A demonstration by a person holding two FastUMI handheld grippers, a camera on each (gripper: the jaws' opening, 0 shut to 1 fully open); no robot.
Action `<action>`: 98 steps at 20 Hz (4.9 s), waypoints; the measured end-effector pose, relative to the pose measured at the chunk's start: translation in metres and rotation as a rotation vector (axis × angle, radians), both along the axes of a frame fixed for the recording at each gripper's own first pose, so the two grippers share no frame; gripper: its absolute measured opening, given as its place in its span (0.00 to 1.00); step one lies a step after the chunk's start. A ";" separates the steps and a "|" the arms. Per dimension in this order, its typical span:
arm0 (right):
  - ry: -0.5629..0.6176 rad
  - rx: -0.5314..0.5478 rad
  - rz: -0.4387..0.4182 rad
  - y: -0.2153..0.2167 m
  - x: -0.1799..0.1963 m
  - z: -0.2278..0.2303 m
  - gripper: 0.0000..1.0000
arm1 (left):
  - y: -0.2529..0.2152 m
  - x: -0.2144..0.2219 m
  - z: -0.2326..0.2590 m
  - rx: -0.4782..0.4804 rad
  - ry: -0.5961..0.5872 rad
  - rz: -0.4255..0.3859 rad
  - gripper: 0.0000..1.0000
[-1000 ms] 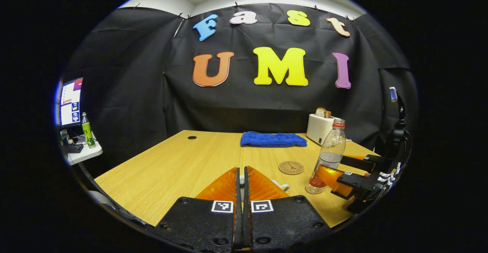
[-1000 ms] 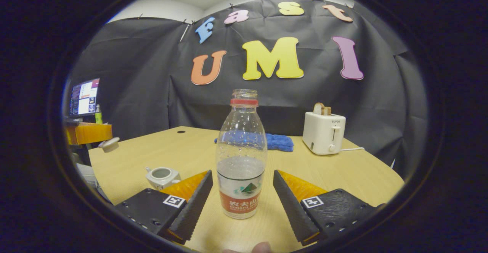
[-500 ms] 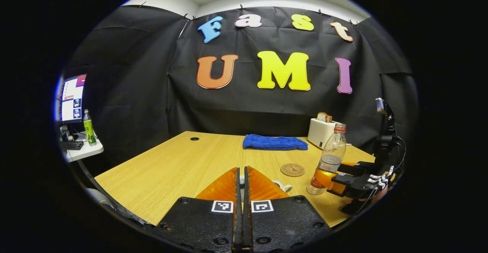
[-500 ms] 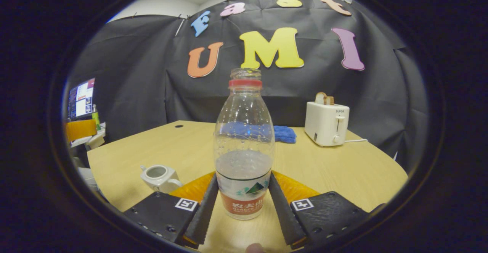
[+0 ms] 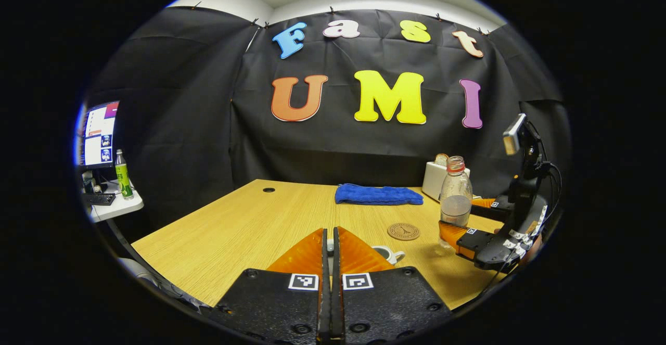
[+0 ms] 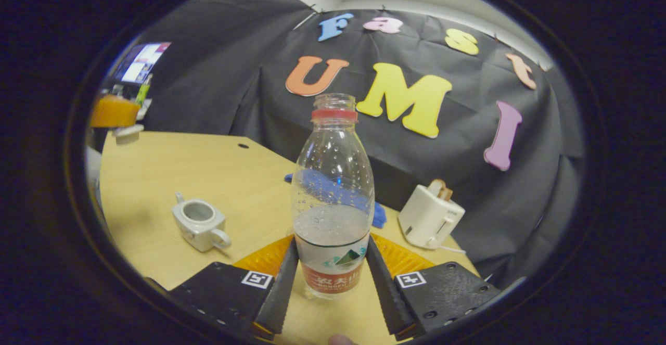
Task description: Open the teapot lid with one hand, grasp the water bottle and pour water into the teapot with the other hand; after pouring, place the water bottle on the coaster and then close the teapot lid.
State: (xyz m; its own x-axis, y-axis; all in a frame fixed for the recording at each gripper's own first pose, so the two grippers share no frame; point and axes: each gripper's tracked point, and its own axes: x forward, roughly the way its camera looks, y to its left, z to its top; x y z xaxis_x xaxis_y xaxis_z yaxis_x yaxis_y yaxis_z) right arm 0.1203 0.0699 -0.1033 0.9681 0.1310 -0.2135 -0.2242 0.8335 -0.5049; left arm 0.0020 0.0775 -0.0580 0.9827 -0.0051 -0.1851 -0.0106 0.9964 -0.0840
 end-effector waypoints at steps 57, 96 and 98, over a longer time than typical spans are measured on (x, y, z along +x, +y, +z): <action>-0.494 -1.416 0.269 0.061 0.031 0.018 0.72 | 0.067 -0.014 0.013 0.025 -0.024 0.112 0.03; -0.276 -1.025 0.203 0.057 0.020 0.016 0.71 | 0.072 -0.018 0.024 0.009 -0.058 0.108 0.03; -0.195 -0.850 0.180 0.053 0.013 0.011 0.71 | 0.067 -0.017 0.023 0.009 -0.061 0.095 0.03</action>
State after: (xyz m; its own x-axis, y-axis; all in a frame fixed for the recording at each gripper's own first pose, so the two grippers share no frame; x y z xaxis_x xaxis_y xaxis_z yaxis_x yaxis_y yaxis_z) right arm 0.1333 0.1230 -0.0922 0.9774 0.1569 -0.1419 -0.1615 0.1201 -0.9795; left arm -0.0150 0.1448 -0.0348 0.9881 0.0903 -0.1245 -0.1006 0.9918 -0.0788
